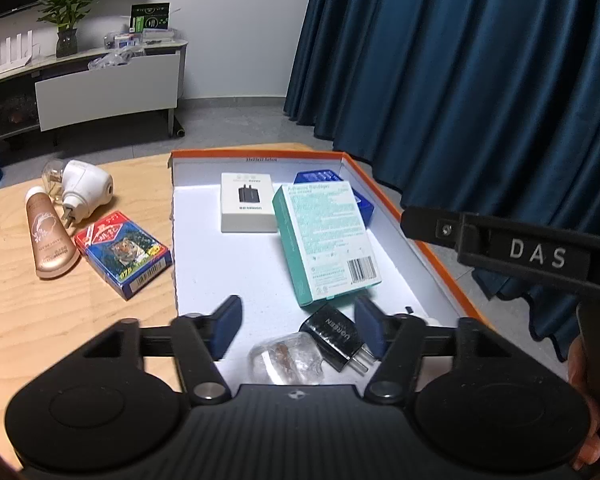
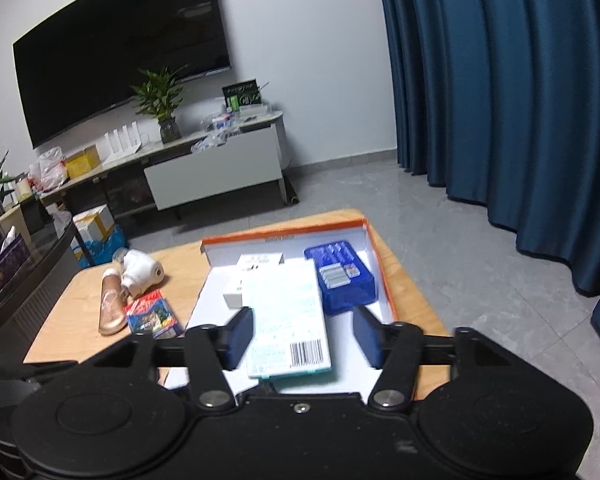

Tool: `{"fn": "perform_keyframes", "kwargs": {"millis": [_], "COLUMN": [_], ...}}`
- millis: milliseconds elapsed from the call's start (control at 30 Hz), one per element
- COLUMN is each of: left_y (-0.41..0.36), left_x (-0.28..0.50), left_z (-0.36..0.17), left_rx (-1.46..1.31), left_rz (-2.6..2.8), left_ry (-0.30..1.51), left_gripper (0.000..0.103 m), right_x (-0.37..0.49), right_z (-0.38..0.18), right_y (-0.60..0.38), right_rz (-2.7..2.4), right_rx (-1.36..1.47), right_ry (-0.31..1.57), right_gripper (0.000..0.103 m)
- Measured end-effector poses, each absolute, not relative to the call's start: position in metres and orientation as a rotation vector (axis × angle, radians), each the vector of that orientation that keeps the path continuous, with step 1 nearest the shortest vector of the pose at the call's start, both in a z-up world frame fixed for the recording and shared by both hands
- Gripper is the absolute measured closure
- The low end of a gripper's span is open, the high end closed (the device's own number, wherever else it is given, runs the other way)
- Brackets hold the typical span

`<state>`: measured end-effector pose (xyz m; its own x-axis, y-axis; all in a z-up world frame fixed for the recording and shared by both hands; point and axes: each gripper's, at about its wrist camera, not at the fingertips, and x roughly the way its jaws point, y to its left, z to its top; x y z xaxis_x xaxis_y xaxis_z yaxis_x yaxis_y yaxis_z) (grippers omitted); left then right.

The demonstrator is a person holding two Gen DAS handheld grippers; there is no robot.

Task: Organize rigid objects
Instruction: 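Lower the black adapter into the tray and open the right gripper while the left releases the bottle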

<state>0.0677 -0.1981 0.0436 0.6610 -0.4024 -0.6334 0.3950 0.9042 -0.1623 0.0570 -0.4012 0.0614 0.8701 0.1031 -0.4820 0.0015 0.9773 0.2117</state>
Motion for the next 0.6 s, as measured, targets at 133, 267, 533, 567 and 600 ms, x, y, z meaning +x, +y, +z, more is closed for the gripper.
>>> {"fn": "perform_keyframes", "kwargs": {"millis": [133,267,533,567,600], "left_y": [-0.191,-0.175,-0.128,-0.122,-0.116], "left_x": [0.069,0.073,0.083,0.085,0.088], "left_z": [0.046,0.048,0.050,0.049,0.049], "left_rx": [-0.025,-0.054,-0.098,-0.110,-0.121], "left_rz": [-0.440,-0.396,-0.271,-0.255,-0.239], "left_ry": [0.710,0.708,0.704,0.707,0.710], "left_gripper": [0.035,0.035,0.034,0.033,0.032], "right_x": [0.059,0.062,0.073,0.075,0.076], "right_z": [0.067,0.070,0.072,0.071,0.071], "right_y": [-0.396,-0.388,-0.357,-0.354,-0.352], "right_rz": [0.058,0.078,0.159,0.166,0.173], "right_rx": [0.186,0.177,0.121,0.120,0.122], "right_ry": [0.511,0.515,0.535,0.536,0.539], "right_gripper": [0.030,0.028,0.025,0.025,0.025]}}
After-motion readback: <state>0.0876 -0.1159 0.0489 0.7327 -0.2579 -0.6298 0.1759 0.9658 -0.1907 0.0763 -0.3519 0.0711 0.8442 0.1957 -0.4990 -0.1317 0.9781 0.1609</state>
